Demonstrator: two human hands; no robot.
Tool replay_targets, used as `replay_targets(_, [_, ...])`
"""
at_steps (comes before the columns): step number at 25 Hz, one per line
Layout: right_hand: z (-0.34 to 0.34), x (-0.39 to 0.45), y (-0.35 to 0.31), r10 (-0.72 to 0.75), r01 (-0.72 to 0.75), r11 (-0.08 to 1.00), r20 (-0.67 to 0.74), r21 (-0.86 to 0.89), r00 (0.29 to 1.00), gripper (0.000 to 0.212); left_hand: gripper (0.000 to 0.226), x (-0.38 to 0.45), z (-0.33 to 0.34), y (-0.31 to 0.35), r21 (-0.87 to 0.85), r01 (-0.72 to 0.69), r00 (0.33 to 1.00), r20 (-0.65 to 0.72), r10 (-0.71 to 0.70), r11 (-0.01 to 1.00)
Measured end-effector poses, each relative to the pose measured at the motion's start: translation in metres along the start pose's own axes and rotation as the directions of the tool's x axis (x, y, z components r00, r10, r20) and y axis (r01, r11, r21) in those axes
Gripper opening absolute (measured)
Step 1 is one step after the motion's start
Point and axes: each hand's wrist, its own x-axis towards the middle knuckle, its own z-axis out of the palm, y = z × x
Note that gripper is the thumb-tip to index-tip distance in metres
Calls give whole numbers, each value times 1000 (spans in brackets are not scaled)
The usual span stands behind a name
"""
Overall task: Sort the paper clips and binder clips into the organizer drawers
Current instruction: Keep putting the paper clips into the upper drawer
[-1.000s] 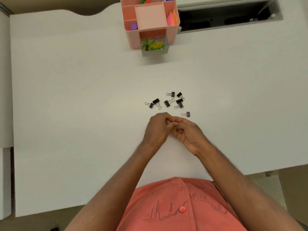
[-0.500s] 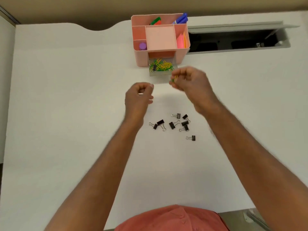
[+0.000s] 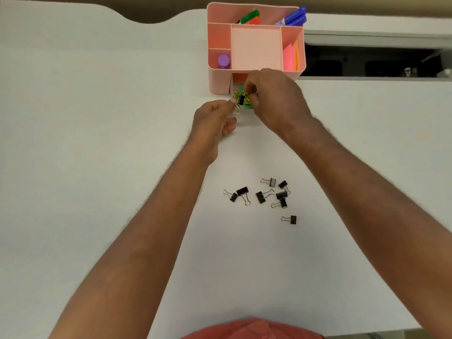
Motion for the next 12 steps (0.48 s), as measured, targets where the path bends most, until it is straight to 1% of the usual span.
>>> replay_targets(1, [0, 1, -2, -7, 7, 1000, -8, -7, 1000, 18, 29, 1, 0, -1, -11, -1, 1000, 5, 1, 1000])
replay_targets(2, [-1, 3, -4, -8, 8, 1000, -2, 1, 1000, 20, 30, 1, 0, -2, -22, -3, 1000, 9, 3, 1000])
replay_targets(4, [-1, 6, -7, -4, 3, 1000, 35, 16, 999, 28, 27, 1, 0, -3, -39, -4, 1000, 12, 4, 999])
replay_targets(6, [-1, 10, -10, -1, 2, 1000, 62, -6, 998, 31, 25, 1, 1, -3, -53, -2, 1000, 16, 3, 999])
replay_targets(9, [-4, 12, -13, 2, 1, 999, 92, -38, 996, 22, 27, 0, 1, -2, -46, 2, 1000, 10, -1, 999])
replay_targets(12, [-11, 7, -11, 7, -6, 1000, 81, -7, 997, 16, 28, 0, 1, -1, -32, 4, 1000, -3, -4, 999])
